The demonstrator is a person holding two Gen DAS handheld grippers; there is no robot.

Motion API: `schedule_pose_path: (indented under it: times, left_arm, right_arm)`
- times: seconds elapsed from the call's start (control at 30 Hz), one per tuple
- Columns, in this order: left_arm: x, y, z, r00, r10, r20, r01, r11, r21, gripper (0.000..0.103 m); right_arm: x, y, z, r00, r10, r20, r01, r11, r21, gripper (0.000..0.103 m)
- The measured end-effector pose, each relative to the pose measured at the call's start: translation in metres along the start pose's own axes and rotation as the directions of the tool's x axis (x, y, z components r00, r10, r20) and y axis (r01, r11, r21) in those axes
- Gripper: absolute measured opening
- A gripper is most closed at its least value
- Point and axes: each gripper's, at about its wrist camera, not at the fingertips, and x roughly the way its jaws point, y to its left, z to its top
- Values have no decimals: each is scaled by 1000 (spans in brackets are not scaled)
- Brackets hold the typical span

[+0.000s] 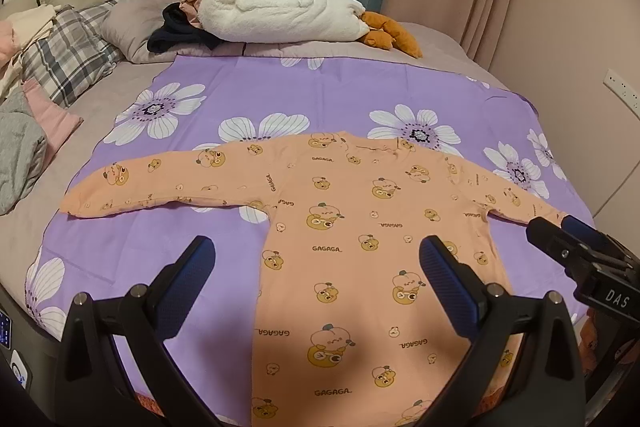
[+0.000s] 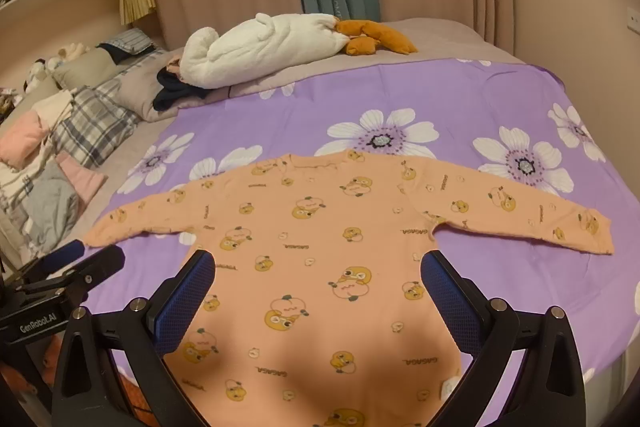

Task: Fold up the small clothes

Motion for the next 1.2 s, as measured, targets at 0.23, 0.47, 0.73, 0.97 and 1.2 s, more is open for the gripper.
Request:
schedule_pose_path:
  times: [0.23, 0.47, 0.73, 0.97, 1.2]
  left_arm:
    - [-4, 1, 2, 1000, -9, 8, 9, 1000, -9, 102]
    - [-6, 2, 3, 1000, -10, 8, 10, 1000, -9, 102]
    - [-7, 4, 3, 1000, -7, 10, 7, 1000, -20, 102]
    - [-9, 7, 3, 1000, -15, 8, 15, 999, -28, 102]
    - [-11, 9, 3, 1000, -26, 8, 27, 999, -32, 102]
  right_arm:
    - [0, -2, 0, 1000, -3, 3, 3, 1000, -3, 102]
    - [1, -5, 4, 1000, 10, -7, -10, 1000, 3, 102]
    - [2, -4, 7, 1000, 17, -2, -17, 1000, 15, 102]
    - [2, -3, 7, 1000, 18, -4, -18, 1000, 17, 102]
    - [-1, -3, 8, 1000, 17, 18, -18, 1000, 23, 102]
